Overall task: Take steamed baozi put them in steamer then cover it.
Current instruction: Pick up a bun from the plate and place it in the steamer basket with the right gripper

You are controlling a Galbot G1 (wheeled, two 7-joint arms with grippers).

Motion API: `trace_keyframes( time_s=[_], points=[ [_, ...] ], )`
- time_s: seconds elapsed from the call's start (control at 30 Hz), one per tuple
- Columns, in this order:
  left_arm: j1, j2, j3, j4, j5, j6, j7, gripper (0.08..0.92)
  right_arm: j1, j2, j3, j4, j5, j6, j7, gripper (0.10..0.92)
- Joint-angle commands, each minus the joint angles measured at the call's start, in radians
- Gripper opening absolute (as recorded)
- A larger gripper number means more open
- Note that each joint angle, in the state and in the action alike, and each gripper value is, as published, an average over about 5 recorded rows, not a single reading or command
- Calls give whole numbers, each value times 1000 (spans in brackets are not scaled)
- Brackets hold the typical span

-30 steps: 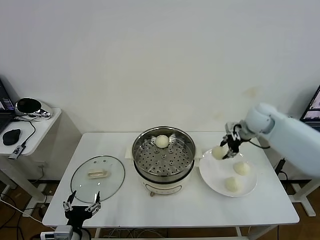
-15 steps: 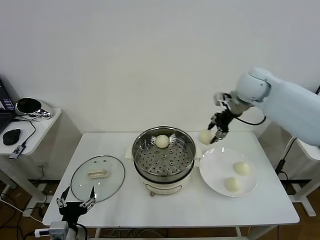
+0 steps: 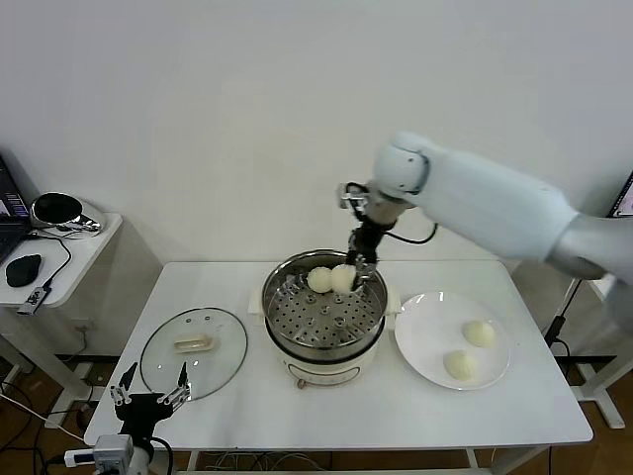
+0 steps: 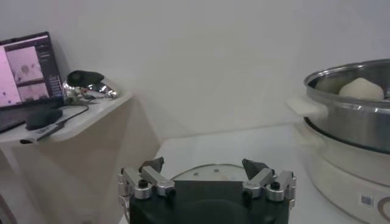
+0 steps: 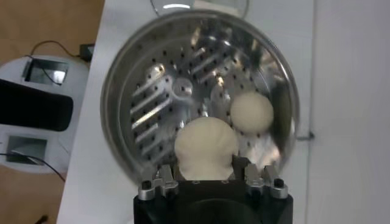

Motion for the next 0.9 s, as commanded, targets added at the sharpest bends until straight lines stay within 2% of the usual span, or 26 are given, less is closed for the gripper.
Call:
trace_keyframes(
  time_s=[0.03, 0.3, 0.9],
  points=[
    [-2, -1, 4, -10, -14, 9, -3, 823, -52, 247, -14, -188, -41, -6, 2, 568],
    [-10, 0, 7, -9, -24, 13, -2, 823, -93, 310, -1, -228, -68, -9, 21, 568],
    [3, -7, 7, -29, -29, 15, -3, 823, -139, 310, 2, -231, -110, -12, 68, 568]
  ],
)
